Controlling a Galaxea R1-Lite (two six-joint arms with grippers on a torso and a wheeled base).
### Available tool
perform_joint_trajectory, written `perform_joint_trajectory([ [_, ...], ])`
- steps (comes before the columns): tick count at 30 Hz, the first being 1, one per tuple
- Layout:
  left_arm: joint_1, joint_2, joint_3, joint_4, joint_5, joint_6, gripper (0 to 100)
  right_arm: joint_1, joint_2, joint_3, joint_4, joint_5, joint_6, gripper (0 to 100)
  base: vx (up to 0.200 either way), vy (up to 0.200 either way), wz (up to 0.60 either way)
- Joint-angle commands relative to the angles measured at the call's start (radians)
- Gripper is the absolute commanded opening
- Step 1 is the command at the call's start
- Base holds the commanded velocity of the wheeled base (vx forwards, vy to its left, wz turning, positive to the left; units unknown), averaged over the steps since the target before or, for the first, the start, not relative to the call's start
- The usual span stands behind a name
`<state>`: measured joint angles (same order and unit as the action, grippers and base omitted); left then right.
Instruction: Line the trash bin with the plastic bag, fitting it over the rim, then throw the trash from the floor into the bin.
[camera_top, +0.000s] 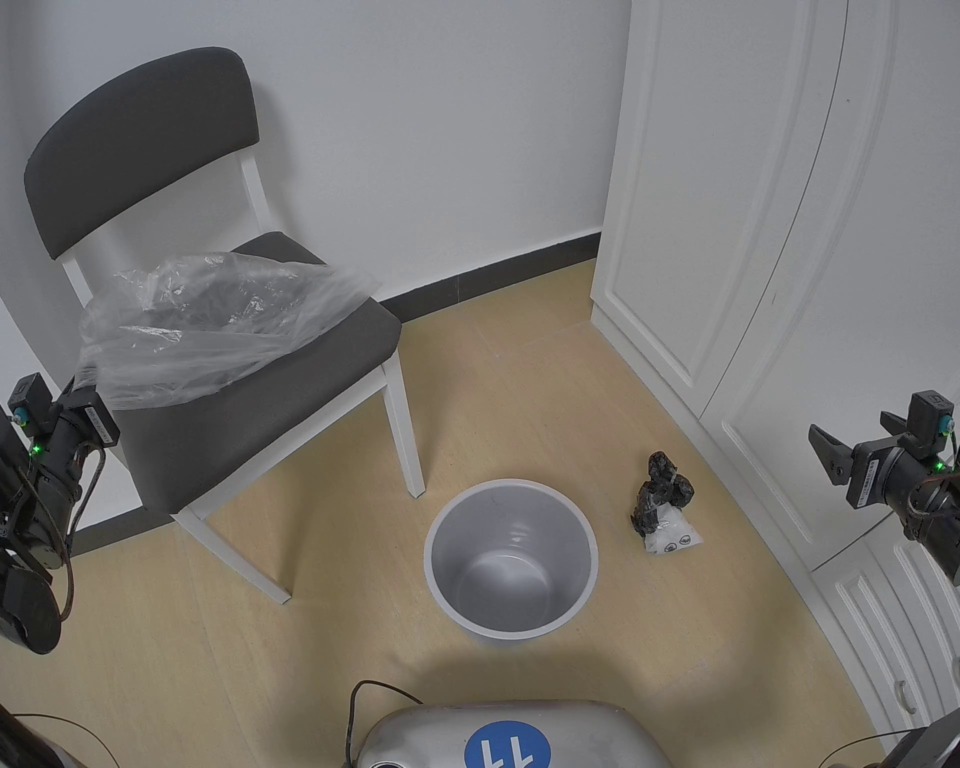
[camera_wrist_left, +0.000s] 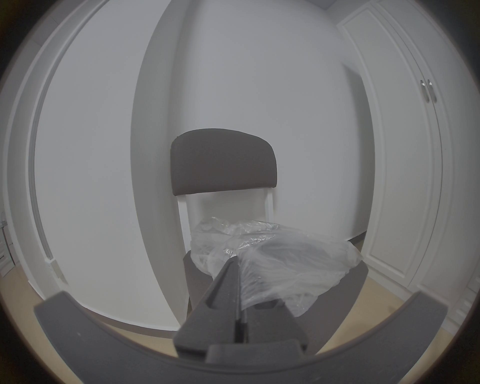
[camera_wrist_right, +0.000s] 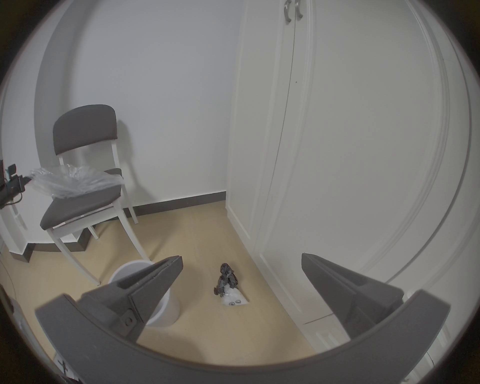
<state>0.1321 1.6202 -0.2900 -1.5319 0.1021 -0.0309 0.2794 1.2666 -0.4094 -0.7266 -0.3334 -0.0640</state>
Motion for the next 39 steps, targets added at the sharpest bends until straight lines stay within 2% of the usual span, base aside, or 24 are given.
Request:
perform_joint_trajectory([
  [1, -0.026, -0.010, 0.008, -0.001, 0.002, 0.000, 0, -0.012, 0.007, 0.000, -0.007, 0.004, 0.012, 100, 0.000, 0.000, 0.00],
  [4, -0.052, -0.014, 0.017, -0.001, 0.002, -0.001, 0, 0.018, 0.020, -0.019, -0.034, 0.011, 0.050, 100, 0.000, 0.000, 0.00],
  [8, -0.108, -0.049, 0.005, -0.001, 0.005, -0.003, 0, 0.103, 0.025, -0.014, -0.119, 0.008, 0.093, 100, 0.000, 0.000, 0.00],
  [13, -0.187, -0.046, -0.043, 0.001, 0.005, 0.039, 0, 0.121, 0.025, 0.004, -0.152, 0.014, 0.112, 100, 0.000, 0.000, 0.00],
  [15, -0.210, -0.046, -0.054, 0.001, 0.004, 0.046, 0, 0.124, 0.025, 0.006, -0.151, 0.014, 0.113, 100, 0.000, 0.000, 0.00],
  [20, -0.287, -0.039, -0.169, 0.013, 0.001, 0.077, 0, 0.208, 0.037, 0.024, -0.145, 0.004, 0.110, 100, 0.000, 0.000, 0.00],
  [26, -0.325, -0.062, -0.169, 0.030, -0.002, 0.100, 0, 0.242, 0.046, 0.043, -0.142, 0.004, 0.099, 100, 0.000, 0.000, 0.00],
  [31, -0.440, -0.125, -0.150, 0.053, 0.001, 0.151, 0, 0.244, 0.074, 0.064, -0.151, 0.004, 0.102, 100, 0.000, 0.000, 0.00],
  [39, -0.476, -0.221, -0.147, 0.151, -0.001, 0.161, 0, 0.311, 0.073, 0.093, -0.152, 0.004, 0.104, 100, 0.000, 0.000, 0.00],
])
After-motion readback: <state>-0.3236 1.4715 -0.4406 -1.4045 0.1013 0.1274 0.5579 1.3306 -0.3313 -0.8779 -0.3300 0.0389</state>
